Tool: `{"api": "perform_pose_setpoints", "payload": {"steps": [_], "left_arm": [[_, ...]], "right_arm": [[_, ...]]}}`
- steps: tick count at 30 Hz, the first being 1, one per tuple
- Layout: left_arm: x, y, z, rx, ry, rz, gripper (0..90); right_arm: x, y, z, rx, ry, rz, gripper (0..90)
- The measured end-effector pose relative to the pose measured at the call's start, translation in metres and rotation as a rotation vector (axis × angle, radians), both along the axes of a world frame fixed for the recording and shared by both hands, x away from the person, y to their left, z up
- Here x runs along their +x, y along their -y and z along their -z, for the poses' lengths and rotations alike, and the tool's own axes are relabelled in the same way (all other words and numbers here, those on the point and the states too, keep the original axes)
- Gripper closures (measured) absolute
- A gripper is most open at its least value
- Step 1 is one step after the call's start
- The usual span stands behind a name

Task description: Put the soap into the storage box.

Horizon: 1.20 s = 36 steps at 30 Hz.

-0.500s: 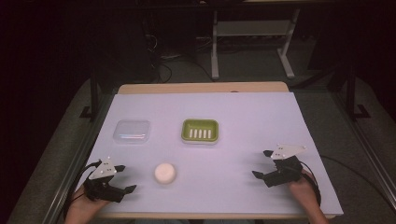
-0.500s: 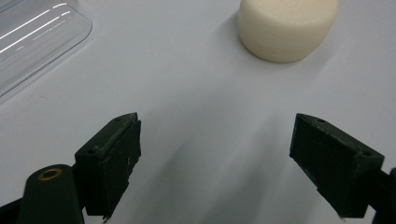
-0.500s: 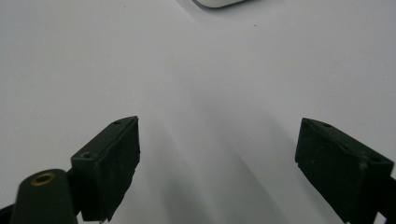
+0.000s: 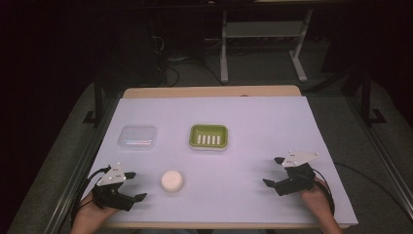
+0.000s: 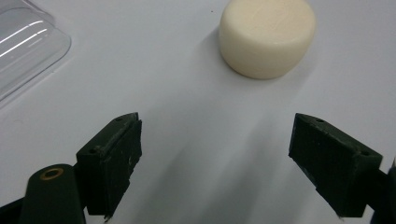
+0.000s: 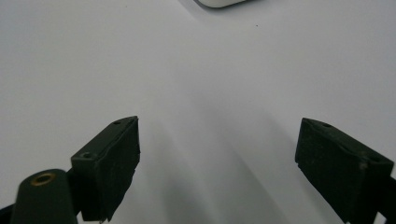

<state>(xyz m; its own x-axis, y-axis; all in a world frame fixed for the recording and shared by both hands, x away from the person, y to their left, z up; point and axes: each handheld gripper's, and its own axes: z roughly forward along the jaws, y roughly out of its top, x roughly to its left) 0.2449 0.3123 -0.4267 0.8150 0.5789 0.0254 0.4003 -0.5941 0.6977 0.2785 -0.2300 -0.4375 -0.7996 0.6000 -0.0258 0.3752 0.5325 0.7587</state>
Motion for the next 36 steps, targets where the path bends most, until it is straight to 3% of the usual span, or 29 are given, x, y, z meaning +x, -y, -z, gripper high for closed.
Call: {"api": "perform_pose_setpoints", "payload": {"steps": [20,26,36], "left_arm": [[0.004,0.015,-0.004,0.020,-0.014,0.047,16.7],[0.005,0.029,-0.013,0.031,-0.006,0.092,16.7],[0.009,0.041,-0.014,0.065,-0.025,0.135,16.6]], "right_arm": [[0.000,0.001,0.001,0.007,-0.005,0.003,13.2],[-0.003,0.004,-0.001,0.017,0.004,0.009,13.2],[-0.004,0.004,-0.001,0.025,0.003,0.010,13.2]]}}
